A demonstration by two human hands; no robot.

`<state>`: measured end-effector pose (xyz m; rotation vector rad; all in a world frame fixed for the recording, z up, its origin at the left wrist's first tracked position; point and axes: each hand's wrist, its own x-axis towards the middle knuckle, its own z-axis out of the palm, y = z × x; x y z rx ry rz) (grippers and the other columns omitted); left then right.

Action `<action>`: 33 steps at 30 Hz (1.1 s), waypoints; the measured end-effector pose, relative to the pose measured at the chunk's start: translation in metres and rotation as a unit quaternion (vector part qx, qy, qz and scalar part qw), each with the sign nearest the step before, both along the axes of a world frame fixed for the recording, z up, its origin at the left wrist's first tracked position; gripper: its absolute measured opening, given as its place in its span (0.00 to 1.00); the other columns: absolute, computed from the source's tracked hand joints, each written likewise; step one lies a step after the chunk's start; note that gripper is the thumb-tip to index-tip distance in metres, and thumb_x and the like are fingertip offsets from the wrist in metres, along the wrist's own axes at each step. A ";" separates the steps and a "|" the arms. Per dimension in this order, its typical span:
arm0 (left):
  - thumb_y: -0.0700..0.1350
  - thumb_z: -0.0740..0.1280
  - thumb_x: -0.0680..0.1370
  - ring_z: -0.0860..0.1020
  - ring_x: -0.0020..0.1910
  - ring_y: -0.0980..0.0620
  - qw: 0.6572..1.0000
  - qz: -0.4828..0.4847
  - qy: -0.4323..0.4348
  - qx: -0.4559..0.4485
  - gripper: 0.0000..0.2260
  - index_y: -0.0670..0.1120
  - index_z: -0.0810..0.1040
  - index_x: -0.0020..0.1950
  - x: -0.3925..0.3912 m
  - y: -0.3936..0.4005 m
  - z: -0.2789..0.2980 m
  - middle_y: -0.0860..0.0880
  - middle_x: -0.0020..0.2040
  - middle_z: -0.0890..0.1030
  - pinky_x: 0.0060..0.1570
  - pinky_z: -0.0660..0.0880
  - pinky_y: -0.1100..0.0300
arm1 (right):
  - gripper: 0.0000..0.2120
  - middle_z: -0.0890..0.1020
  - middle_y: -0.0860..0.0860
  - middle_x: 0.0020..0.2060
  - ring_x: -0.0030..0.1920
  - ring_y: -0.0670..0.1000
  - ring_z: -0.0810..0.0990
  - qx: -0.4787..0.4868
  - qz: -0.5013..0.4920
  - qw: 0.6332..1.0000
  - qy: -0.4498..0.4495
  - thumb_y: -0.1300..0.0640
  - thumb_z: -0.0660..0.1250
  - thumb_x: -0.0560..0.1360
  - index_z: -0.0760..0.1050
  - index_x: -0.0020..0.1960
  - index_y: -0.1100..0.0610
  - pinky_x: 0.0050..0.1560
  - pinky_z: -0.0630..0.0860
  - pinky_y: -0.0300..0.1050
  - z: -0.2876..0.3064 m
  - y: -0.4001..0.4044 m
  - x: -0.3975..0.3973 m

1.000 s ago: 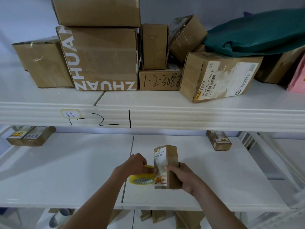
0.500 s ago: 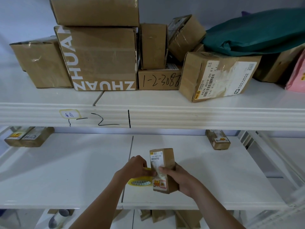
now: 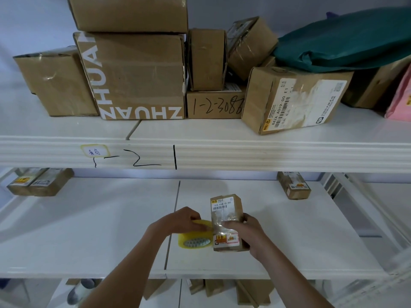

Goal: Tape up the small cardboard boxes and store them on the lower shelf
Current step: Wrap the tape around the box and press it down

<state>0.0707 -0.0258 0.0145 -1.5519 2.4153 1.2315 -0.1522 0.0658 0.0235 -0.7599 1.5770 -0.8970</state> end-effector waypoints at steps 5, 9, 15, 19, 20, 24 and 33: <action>0.61 0.74 0.74 0.81 0.44 0.53 0.999 0.003 0.034 0.033 0.12 0.53 0.82 0.40 0.003 0.001 0.007 0.50 0.42 0.82 0.47 0.75 0.58 | 0.23 0.88 0.52 0.46 0.45 0.56 0.88 0.005 0.023 1.000 -0.012 0.58 0.82 0.66 0.80 0.59 0.54 0.53 0.84 0.58 0.001 -0.001 -0.014; 0.61 0.76 0.72 0.82 0.44 0.51 0.999 0.017 0.043 0.018 0.13 0.53 0.82 0.38 0.001 -0.002 0.009 0.51 0.41 0.83 0.48 0.78 0.56 | 0.23 0.88 0.52 0.47 0.46 0.56 0.88 -0.002 0.030 0.999 -0.025 0.58 0.82 0.66 0.80 0.59 0.53 0.54 0.83 0.59 0.001 -0.002 -0.018; 0.63 0.77 0.69 0.84 0.44 0.49 0.999 0.026 0.027 0.001 0.14 0.53 0.82 0.37 0.002 -0.003 0.006 0.51 0.40 0.83 0.47 0.79 0.56 | 0.23 0.88 0.52 0.47 0.46 0.56 0.88 -0.005 0.036 0.999 -0.037 0.59 0.81 0.67 0.79 0.60 0.54 0.53 0.84 0.57 0.000 0.000 -0.017; 0.70 0.74 0.67 0.78 0.35 0.55 0.994 0.058 -0.046 -0.079 0.24 0.48 0.81 0.37 0.007 -0.001 -0.002 0.52 0.35 0.79 0.37 0.73 0.64 | 0.23 0.88 0.53 0.47 0.46 0.56 0.88 -0.020 0.042 0.997 -0.058 0.60 0.81 0.67 0.79 0.59 0.53 0.46 0.84 0.52 0.004 0.001 -0.020; 0.71 0.73 0.67 0.78 0.35 0.56 0.992 0.059 -0.062 -0.090 0.25 0.49 0.80 0.37 0.007 -0.001 -0.003 0.52 0.36 0.80 0.36 0.73 0.65 | 0.22 0.88 0.52 0.47 0.46 0.56 0.88 -0.022 0.045 0.997 -0.060 0.60 0.81 0.67 0.79 0.59 0.53 0.44 0.84 0.51 0.005 0.001 -0.020; 0.71 0.72 0.68 0.78 0.35 0.58 0.992 0.059 -0.069 -0.090 0.23 0.51 0.78 0.37 0.008 0.000 -0.008 0.54 0.36 0.78 0.36 0.73 0.66 | 0.22 0.88 0.53 0.48 0.48 0.57 0.88 -0.026 0.056 0.995 -0.074 0.62 0.80 0.68 0.79 0.60 0.52 0.49 0.84 0.54 0.006 0.002 -0.017; 0.62 0.76 0.70 0.81 0.38 0.57 0.995 0.057 -0.006 -0.076 0.14 0.55 0.80 0.35 0.002 0.002 -0.011 0.54 0.38 0.82 0.40 0.77 0.64 | 0.23 0.86 0.57 0.57 0.56 0.60 0.85 -0.022 0.117 0.980 -0.162 0.60 0.77 0.72 0.77 0.66 0.53 0.49 0.84 0.55 0.006 0.004 -0.010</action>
